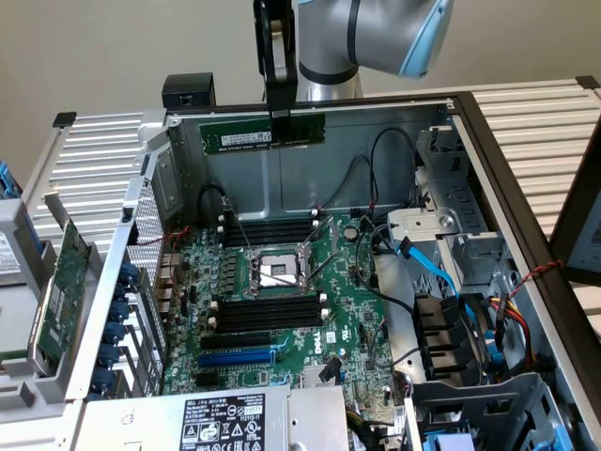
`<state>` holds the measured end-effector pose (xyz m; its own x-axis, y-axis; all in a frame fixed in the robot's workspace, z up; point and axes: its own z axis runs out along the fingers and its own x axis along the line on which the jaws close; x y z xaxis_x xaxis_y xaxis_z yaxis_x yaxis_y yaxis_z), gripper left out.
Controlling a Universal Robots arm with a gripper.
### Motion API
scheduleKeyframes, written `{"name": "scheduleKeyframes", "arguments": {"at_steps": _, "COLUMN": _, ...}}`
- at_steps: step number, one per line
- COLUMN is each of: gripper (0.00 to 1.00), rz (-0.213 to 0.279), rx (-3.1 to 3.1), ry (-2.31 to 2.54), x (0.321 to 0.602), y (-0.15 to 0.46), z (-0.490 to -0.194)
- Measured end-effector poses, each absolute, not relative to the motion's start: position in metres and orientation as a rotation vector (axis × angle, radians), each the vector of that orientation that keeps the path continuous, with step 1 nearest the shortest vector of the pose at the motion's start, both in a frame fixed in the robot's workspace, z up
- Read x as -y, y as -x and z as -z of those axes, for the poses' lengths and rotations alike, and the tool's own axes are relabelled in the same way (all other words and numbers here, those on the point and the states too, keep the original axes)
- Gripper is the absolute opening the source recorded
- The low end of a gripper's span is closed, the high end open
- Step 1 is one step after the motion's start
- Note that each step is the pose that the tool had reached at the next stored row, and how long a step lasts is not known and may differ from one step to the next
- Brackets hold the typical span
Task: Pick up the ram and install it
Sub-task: 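Insert the ram into the slot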
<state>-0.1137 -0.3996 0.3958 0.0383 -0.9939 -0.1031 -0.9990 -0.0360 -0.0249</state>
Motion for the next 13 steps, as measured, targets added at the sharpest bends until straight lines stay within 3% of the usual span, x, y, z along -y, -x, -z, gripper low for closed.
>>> {"name": "scheduleKeyframes", "arguments": {"at_steps": 13, "gripper": 0.14, "rz": -0.075, "rx": -2.111, "ry": 2.218, "x": 0.400, "y": 0.114, "z": -0.383}}
